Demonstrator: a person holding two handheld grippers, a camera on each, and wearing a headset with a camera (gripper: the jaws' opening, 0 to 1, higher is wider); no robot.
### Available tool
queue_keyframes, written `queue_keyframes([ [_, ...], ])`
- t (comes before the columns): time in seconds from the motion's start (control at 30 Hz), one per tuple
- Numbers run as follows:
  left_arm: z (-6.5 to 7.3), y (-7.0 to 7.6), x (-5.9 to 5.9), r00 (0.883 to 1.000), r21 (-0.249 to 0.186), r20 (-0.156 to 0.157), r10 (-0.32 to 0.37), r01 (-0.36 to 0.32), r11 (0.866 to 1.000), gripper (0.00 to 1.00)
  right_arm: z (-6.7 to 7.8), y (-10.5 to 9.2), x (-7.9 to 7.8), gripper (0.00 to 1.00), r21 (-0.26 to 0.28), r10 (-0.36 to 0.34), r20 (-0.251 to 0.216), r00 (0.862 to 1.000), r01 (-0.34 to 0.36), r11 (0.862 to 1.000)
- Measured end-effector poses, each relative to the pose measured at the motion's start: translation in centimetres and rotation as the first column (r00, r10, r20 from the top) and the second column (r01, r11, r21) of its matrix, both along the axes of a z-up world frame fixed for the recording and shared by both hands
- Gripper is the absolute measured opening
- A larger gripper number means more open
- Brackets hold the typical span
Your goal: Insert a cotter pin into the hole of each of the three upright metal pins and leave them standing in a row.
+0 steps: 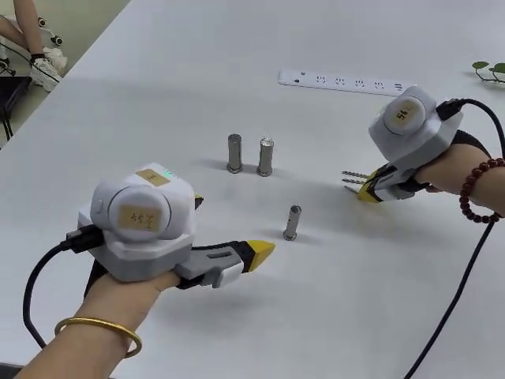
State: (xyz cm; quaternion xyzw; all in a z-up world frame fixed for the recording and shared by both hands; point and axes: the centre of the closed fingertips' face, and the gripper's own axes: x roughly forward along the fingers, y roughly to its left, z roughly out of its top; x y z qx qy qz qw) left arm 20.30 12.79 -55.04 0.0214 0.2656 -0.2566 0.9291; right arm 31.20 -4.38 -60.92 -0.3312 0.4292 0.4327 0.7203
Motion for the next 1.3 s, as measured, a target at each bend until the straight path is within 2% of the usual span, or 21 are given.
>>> queue_keyframes([
  [0.1, 0.2, -0.1, 0.0, 1.000, 0.000, 0.005, -0.004, 0.004, 1.000, 0.68, 0.3, -0.2, -0.2, 0.00, 0.001, 0.008, 0.017, 1.000, -0.008, 1.000],
  [0.2, 0.8, 0.1, 0.1, 0.999, 0.017, 0.032, -0.004, 0.003, 1.000, 0.61, 0.7, 0.0, -0.7, 0.00, 0.015, 0.041, 0.043, 0.998, -0.041, 0.999],
  [0.3, 1.4, -0.1, 0.1, 0.999, 0.011, 0.045, -0.012, 0.011, 1.000, 0.58, 1.3, 0.1, -1.4, 0.00, 0.025, 0.070, 0.071, 0.995, -0.072, 0.997],
  [0.37, 1.5, -0.2, 0.1, 0.999, 0.005, 0.046, -0.017, 0.017, 1.000, 0.55, 1.6, 0.2, -1.9, 0.00, 0.033, 0.077, 0.079, 0.994, -0.080, 0.996],
  [0.53, 1.5, -0.9, -0.5, 0.998, 0.012, 0.047, -0.041, 0.041, 0.999, 0.52, 3.0, 1.2, -3.4, 0.00, 0.044, 0.150, 0.125, 0.981, -0.156, 0.987],
  [0.57, 1.4, -0.9, -0.5, 0.998, 0.012, 0.046, -0.042, 0.042, 0.999, 0.50, 2.7, 1.4, -2.9, 0.00, 0.048, 0.166, 0.132, 0.977, -0.174, 0.984],
  [0.67, 1.4, -1.4, -0.8, 0.998, -0.007, 0.032, -0.046, 0.047, 0.999, 0.46, 3.6, 2.4, -4.2, 0.00, 0.103, 0.180, 0.140, 0.974, -0.195, 0.975],
  [0.77, 1.6, -1.8, -1.0, 0.998, -0.019, 0.031, -0.056, 0.057, 0.998, 0.45, 4.4, 3.3, -5.9, 0.00, 0.118, 0.213, 0.164, 0.963, -0.233, 0.965],
  [0.9, 1.7, -2.4, -1.2, 0.997, -0.036, 0.032, -0.076, 0.078, 0.996, 0.40, 4.7, 4.1, -6.4, 0.00, 0.155, 0.230, 0.185, 0.955, -0.260, 0.953],
  [1.03, 1.9, -3.1, -1.5, 0.995, -0.059, 0.026, -0.099, 0.100, 0.993, 0.34, 5.3, 5.0, -8.3, 0.00, 0.166, 0.266, 0.201, 0.943, -0.301, 0.939],
  [1.07, 1.9, -3.3, -1.6, 0.994, -0.066, 0.024, -0.102, 0.104, 0.992, 0.33, 5.5, 5.4, -9.1, 0.00, 0.168, 0.289, 0.206, 0.935, -0.325, 0.931],
  [1.2, 2.1, -4.2, -1.8, 0.992, -0.091, 0.017, -0.126, 0.127, 0.988, 0.31, 5.9, 6.0, -10.5, 0.00, 0.163, 0.336, 0.215, 0.917, -0.373, 0.913],
  [1.3, 2.2, -5.0, -2.1, 0.989, -0.125, 0.001, -0.147, 0.146, 0.981, 0.27, 6.2, 6.5, -11.3, 0.00, 0.150, 0.377, 0.233, 0.896, -0.416, 0.897],
])
